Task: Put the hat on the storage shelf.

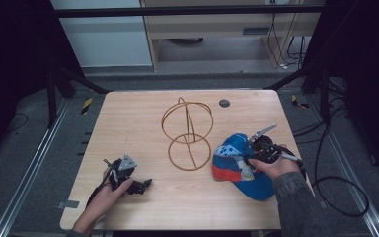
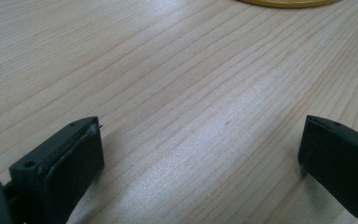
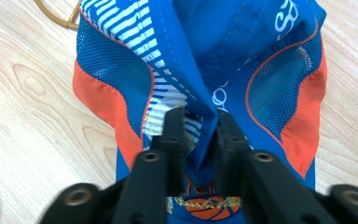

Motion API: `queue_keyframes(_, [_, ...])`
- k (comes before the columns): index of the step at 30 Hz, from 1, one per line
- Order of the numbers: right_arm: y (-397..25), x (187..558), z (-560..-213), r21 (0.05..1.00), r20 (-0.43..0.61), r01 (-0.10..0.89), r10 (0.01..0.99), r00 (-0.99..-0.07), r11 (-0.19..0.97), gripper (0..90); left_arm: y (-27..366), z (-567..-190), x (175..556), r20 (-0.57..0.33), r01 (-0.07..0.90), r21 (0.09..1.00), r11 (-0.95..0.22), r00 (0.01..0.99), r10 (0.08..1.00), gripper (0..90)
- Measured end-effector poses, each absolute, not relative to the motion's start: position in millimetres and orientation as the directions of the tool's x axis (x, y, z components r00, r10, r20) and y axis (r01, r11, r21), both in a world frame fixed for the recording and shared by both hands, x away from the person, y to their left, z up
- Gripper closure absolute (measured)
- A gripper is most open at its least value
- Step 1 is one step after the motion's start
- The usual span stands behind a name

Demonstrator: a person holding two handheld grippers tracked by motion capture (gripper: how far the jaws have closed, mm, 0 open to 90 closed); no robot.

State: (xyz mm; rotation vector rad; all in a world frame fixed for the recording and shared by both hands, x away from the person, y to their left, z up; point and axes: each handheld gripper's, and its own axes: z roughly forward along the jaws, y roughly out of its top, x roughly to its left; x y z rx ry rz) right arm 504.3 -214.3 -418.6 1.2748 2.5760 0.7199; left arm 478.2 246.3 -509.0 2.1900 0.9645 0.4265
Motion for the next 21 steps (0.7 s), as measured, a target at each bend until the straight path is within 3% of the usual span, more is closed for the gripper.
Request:
queue_keyframes(4, [-216.0,505.2,-416.7,0.500,0.062,0.696,0.781,-0.622,0.515,89.6,246.4,-509.0,478.2,0.019,0.514,0.710,-0.481,0.669,0.743,0.0])
queue_keyframes(21, [-234.1,488.8,-374.3,0.605,0.057,0.640,0.776,-0.628,0.473,90.0,246.3,-509.0,478.0,0.021,0.514,0.710,-0.481,0.667,0.744,0.0])
